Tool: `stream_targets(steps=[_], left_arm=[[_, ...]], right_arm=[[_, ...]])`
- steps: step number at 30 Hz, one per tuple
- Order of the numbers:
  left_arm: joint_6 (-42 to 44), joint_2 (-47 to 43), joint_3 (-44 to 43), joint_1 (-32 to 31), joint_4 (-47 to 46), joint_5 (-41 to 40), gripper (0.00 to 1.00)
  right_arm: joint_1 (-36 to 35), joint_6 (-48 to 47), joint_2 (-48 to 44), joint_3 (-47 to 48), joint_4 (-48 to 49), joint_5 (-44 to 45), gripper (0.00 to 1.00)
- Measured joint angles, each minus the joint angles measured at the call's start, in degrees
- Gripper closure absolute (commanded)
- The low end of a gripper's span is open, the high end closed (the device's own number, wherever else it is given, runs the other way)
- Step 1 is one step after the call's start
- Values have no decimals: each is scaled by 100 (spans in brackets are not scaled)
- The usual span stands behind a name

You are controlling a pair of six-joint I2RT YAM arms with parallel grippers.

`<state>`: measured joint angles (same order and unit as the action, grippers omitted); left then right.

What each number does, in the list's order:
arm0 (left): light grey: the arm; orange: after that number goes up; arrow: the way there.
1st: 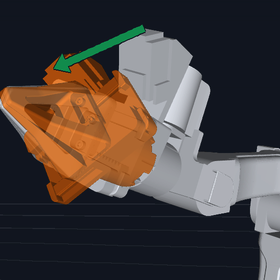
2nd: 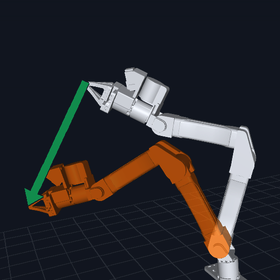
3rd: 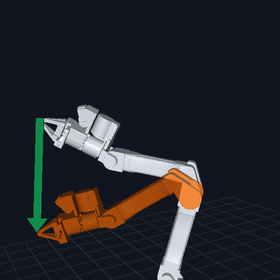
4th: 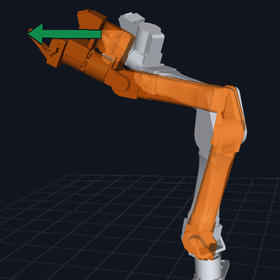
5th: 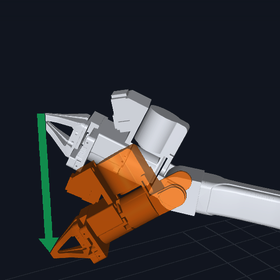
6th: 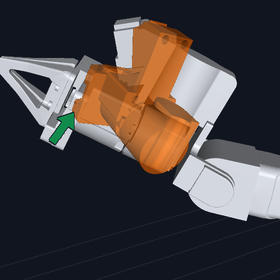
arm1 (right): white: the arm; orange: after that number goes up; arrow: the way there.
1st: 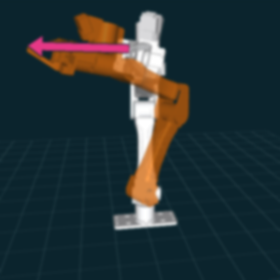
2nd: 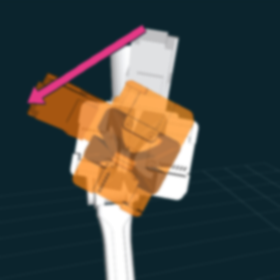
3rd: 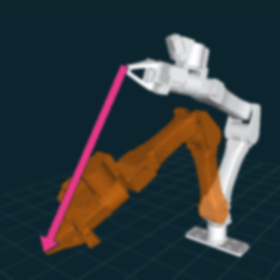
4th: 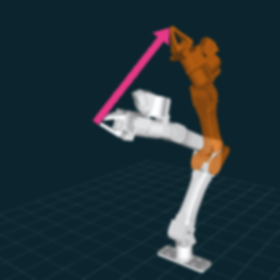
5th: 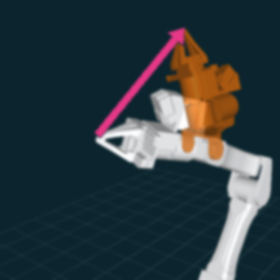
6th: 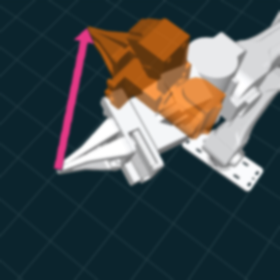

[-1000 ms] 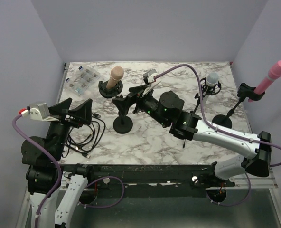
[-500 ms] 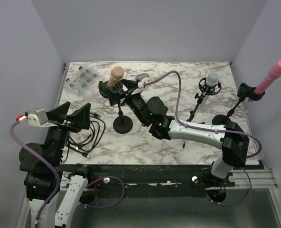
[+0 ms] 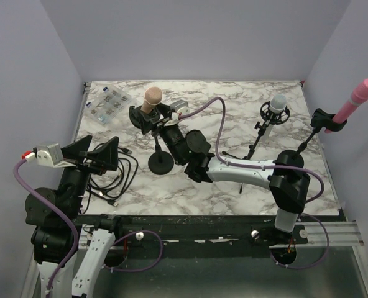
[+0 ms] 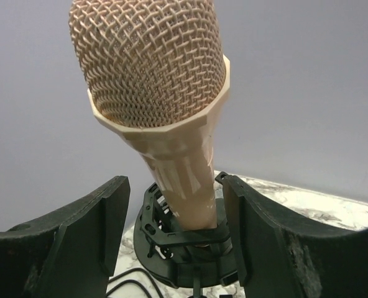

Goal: Remove the microphone from the stand

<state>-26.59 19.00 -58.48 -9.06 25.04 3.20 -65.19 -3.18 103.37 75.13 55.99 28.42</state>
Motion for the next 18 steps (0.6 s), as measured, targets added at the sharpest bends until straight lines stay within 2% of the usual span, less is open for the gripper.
stream_targets(steps=[7,18], left_arm=[[-2,0,0,0,83,2,1],[-9,2,0,0,87,2,1]], right_arm=[[0,-380,286,181,393,195,46],[0,-804,413,249,634,238,74]])
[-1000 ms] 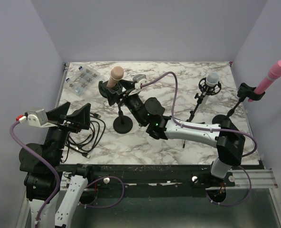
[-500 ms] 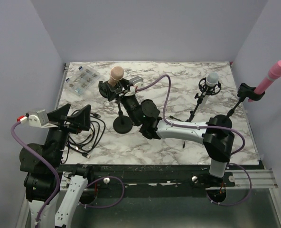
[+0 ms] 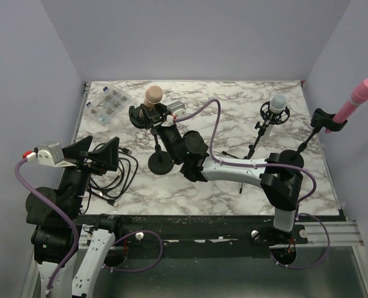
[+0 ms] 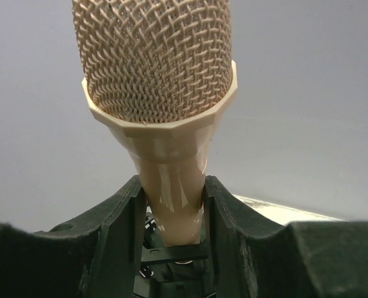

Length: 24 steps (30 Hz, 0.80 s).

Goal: Remove the microphone from the stand

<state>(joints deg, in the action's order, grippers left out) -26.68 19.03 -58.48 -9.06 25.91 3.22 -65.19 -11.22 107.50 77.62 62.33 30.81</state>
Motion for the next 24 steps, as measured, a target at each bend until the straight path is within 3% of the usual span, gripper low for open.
stream_targets(steps=[7,10,19,24], left_arm=[[-72,2,0,0,-4,2,2],[-101,24,0,0,-7,4,1],[-205,157,2,0,-55,48,1],[-234,175,4,0,-92,50,1]], right_arm=[[0,-109,-22,31,-22,-2,84],[0,-129,-52,284,-343,-9,95],[0,-131,-776,1539,-1939,-122,99],[0,79,-1003,2769,-3722,-79,99]])
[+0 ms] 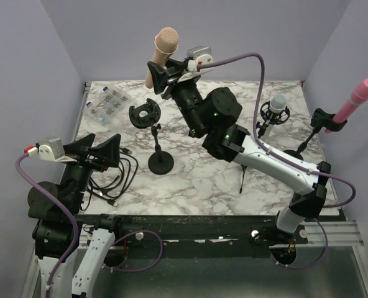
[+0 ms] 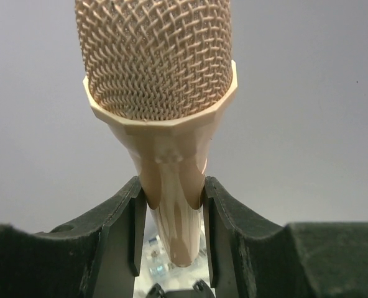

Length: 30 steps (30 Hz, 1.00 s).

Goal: Remove the microphone from the stand

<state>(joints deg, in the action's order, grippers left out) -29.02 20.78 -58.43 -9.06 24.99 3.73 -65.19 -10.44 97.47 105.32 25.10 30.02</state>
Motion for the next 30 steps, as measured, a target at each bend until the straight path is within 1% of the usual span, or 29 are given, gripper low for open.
stream_targets(steps=[2,4,10,13,16,20,24,27,30], left_arm=[[-2,0,9,0,-28,0,1],[-2,0,24,0,-57,0,2],[-4,7,243,0,-184,22,1],[-20,20,332,0,-221,52,1],[-63,55,413,0,-269,116,1],[-111,72,483,0,-315,162,1],[-131,72,520,0,-315,190,1],[-127,61,522,0,-302,190,2],[-120,7,522,0,-282,186,1]], right_arm=[[0,133,-85,278,-737,39,99],[0,334,-284,293,-1541,105,99],[0,1187,-881,-492,-3447,201,99],[0,1751,-986,-769,-4439,201,99],[-2,2243,-999,-1008,-5206,195,99],[4,2682,-946,-1318,-5956,192,99],[199,2907,-706,-1405,-6216,85,99],[640,2953,-433,-1443,-6216,-26,99],[1224,2918,87,-1349,-6212,-103,99]])
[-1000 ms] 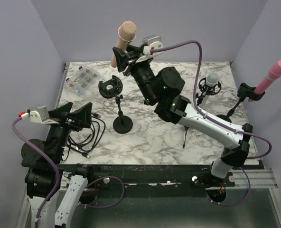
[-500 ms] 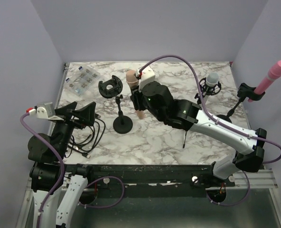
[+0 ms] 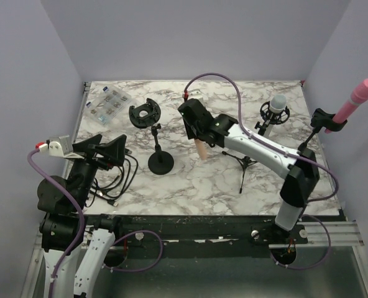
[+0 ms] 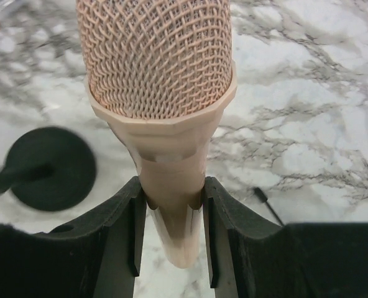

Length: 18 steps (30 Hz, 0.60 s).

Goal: Remove the microphone from the stand

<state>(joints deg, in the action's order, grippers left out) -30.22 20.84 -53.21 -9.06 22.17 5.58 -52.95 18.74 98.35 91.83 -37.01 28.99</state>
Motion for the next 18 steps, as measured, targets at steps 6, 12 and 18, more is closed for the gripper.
stream_targets(steps=[6,12,18], left_arm=[[42,-79,-37,0,79,0,1],[127,-118,-201,0,219,-7,1],[151,-280,-203,0,393,-76,1]], right_arm=[[802,-275,1775,1217,-83,-68,99],[1207,-699,3254,2699,-367,-146,99],[1429,-1001,3945,3569,-468,-238,99]])
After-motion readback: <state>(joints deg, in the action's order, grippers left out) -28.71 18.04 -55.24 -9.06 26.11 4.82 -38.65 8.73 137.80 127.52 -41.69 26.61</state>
